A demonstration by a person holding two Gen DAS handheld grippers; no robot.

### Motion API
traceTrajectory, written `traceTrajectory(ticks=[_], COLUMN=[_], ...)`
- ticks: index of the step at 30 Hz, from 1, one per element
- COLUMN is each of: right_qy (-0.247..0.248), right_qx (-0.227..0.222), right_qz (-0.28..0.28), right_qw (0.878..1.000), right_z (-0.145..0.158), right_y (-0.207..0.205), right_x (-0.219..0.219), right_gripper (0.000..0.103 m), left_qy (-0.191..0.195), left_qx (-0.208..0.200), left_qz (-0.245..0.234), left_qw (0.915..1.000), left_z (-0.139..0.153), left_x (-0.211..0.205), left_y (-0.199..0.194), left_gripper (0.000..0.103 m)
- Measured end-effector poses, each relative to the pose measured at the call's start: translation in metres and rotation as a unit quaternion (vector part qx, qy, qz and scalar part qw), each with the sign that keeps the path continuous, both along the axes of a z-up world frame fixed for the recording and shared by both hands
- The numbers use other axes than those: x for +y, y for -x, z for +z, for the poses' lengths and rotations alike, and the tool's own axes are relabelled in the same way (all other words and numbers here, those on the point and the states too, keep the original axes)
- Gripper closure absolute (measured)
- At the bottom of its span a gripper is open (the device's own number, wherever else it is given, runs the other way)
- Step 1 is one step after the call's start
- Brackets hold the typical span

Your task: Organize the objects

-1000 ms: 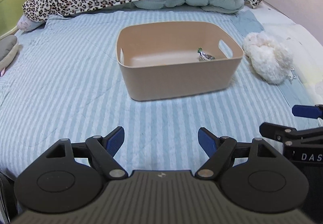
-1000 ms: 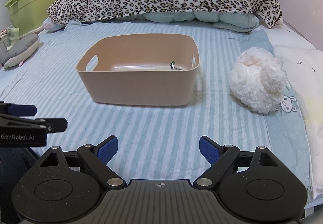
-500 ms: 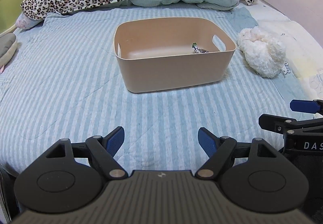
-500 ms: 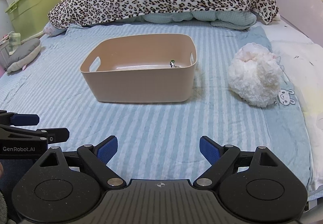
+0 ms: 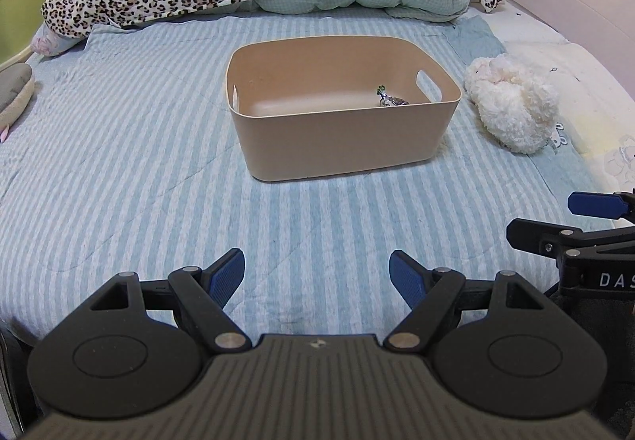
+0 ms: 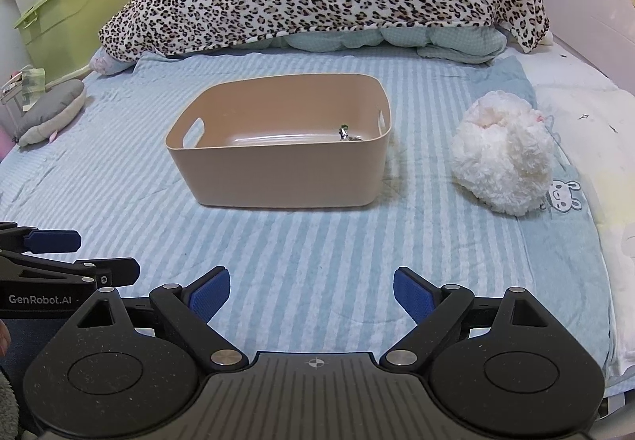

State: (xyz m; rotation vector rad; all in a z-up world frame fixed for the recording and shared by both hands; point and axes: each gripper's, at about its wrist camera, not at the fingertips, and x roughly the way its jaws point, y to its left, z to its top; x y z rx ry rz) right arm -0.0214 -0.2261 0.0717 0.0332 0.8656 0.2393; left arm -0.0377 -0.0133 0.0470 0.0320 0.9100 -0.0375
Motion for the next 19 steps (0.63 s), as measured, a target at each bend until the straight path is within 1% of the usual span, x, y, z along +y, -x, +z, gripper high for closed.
traceTrajectory(ticks=[4,8,15,19], right_qy=[0.000,-0.002,0.000,0.000], right_qx=[0.004,0.008,0.010,0.009], right_qz=[-0.001,-0.004,0.000,0.001], right_qw=[1.000,1.000,1.000,1.000], right_z=[-0.002,-0.005,-0.006,-0.006], right_y=[0.000,0.000,-0.002,-0.003], right_x=[0.000,-0.001,-0.001,0.001], right_gripper=[0.012,0.012,0.012,0.012], left_qy=[0.002,0.002,0.004,0.008], left_qx=[0.002,0.004,0.007,0.008], left_qz=[0.004,0.007,0.011,0.016], left_qw=[1.0000,1.0000,0.9999,0.9998], left_z=[0.001,0.000,0.000,0.001], left_x=[0.001,0.003,0.008,0.011], left_y=[0.002,0.004,0.004,0.002], left_gripper=[0.022,0.019,0.019,0.016])
